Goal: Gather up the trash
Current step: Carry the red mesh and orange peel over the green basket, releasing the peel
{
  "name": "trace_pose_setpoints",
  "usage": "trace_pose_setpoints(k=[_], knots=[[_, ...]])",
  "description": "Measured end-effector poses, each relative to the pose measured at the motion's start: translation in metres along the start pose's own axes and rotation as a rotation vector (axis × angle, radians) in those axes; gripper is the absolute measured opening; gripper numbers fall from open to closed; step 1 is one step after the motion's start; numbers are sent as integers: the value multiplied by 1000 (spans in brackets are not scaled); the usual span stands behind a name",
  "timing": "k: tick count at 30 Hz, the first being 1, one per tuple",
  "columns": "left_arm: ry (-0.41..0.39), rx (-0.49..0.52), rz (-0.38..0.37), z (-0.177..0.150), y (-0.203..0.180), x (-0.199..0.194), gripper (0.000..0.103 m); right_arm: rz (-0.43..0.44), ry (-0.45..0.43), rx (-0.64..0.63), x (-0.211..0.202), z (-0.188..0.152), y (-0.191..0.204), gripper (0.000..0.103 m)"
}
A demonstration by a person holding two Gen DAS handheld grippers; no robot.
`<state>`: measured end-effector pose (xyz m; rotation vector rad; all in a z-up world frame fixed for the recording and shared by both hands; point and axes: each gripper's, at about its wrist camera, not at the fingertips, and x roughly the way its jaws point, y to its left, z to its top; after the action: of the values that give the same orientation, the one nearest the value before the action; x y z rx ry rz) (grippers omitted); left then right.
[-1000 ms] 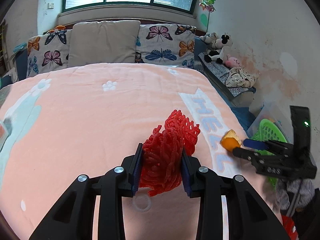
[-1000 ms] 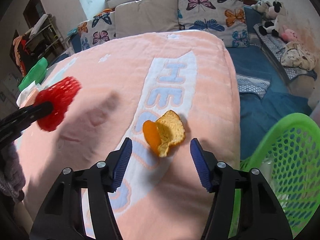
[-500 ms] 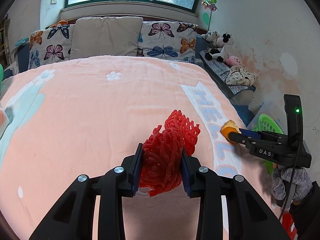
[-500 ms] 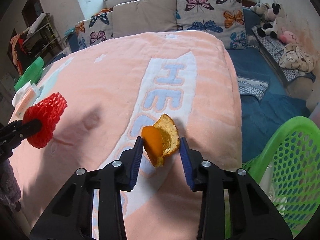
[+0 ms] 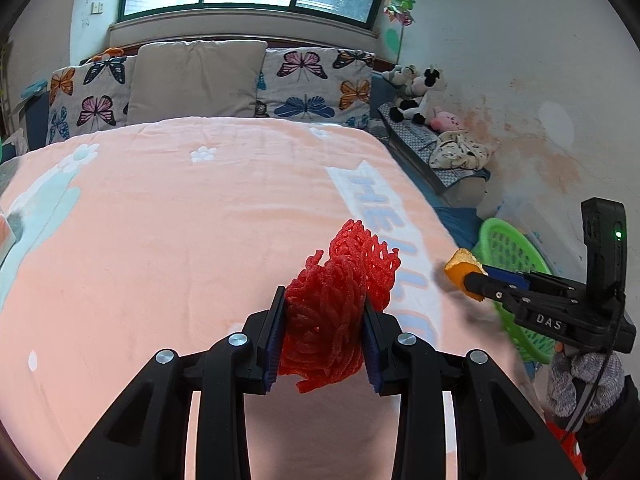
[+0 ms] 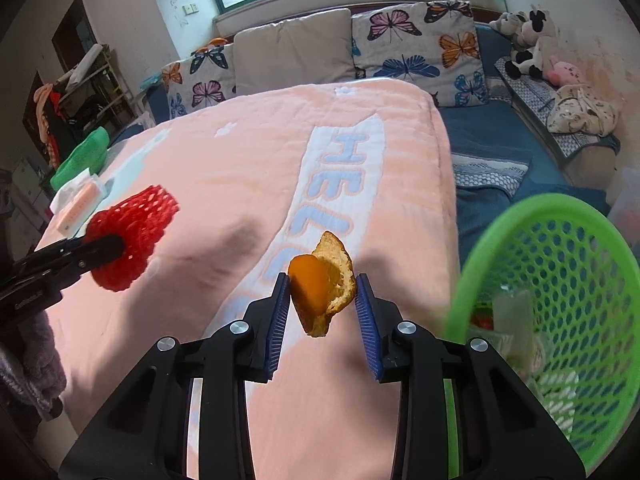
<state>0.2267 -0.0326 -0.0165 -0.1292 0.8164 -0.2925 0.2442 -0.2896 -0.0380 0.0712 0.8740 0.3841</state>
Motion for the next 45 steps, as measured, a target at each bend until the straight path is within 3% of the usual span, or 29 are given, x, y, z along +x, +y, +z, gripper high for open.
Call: trace_pose_setpoints(k=[13,30,37,45], knots=[[7,71,-88,-15,-64,-11,33,-106,-25,37,-60,-47,-25,34],[31,177,-159,-16,-138,-3,33,-227,1,164,-91,-89,-98,35],[40,213,-180,-15,-163,1,33,-264,15,222,-95,-96,-122,37],[54,264,-211,-12,-192,12,33,-280,-4,256,-107,-100,-134,49]])
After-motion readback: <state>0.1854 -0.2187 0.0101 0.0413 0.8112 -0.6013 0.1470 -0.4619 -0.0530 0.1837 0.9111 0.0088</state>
